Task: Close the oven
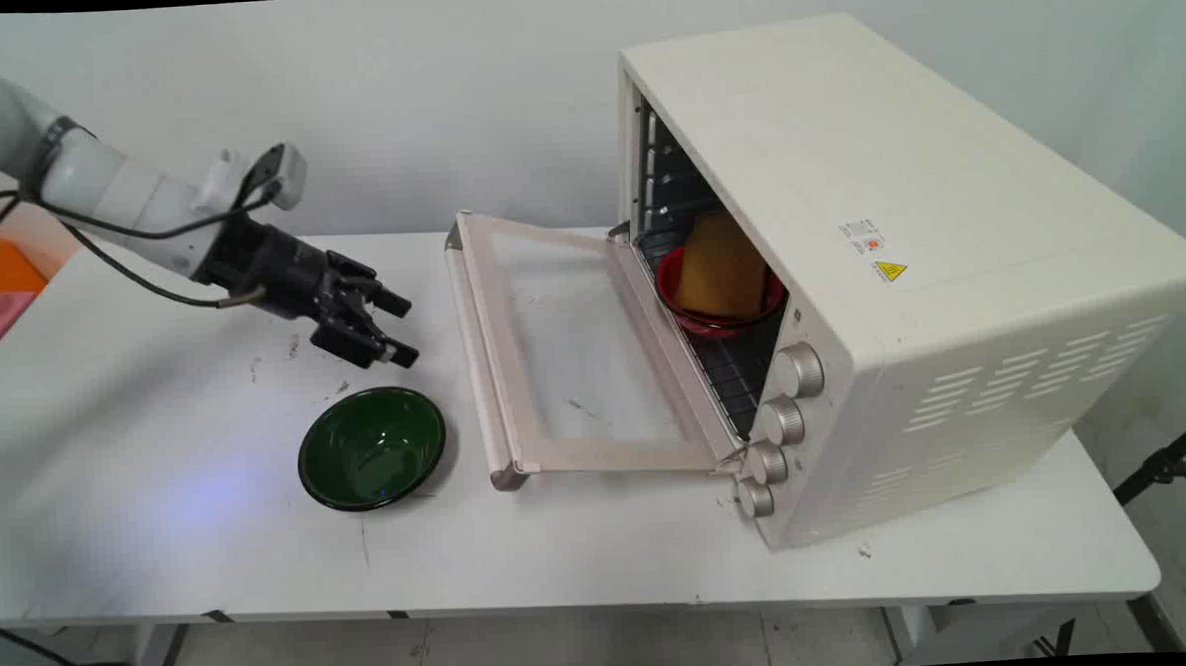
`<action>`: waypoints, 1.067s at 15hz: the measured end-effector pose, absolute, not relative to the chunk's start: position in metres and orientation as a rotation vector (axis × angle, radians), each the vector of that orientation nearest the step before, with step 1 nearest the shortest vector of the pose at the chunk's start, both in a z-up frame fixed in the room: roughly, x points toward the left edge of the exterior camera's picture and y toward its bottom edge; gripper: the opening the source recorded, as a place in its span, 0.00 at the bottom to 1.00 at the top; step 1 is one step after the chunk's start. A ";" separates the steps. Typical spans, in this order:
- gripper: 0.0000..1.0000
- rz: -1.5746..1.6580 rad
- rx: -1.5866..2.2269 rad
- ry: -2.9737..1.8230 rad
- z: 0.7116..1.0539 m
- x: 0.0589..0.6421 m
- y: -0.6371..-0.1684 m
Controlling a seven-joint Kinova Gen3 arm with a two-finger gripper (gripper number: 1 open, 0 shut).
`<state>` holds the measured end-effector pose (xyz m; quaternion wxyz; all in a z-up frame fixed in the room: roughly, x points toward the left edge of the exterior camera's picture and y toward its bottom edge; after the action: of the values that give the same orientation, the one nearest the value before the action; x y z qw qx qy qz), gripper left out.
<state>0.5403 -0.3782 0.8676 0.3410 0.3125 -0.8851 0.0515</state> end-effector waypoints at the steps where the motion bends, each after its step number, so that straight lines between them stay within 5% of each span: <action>1: 1.00 0.132 0.814 -2.308 0.864 0.538 -0.379; 4: 1.00 0.128 0.816 -2.321 0.852 0.530 -0.384; 5: 0.00 0.128 0.820 -2.324 0.847 0.527 -0.387; 16: 0.00 0.118 0.900 -2.333 0.808 0.488 -0.413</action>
<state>0.4879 -0.4131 0.8079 0.3137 0.3415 -0.8849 0.0448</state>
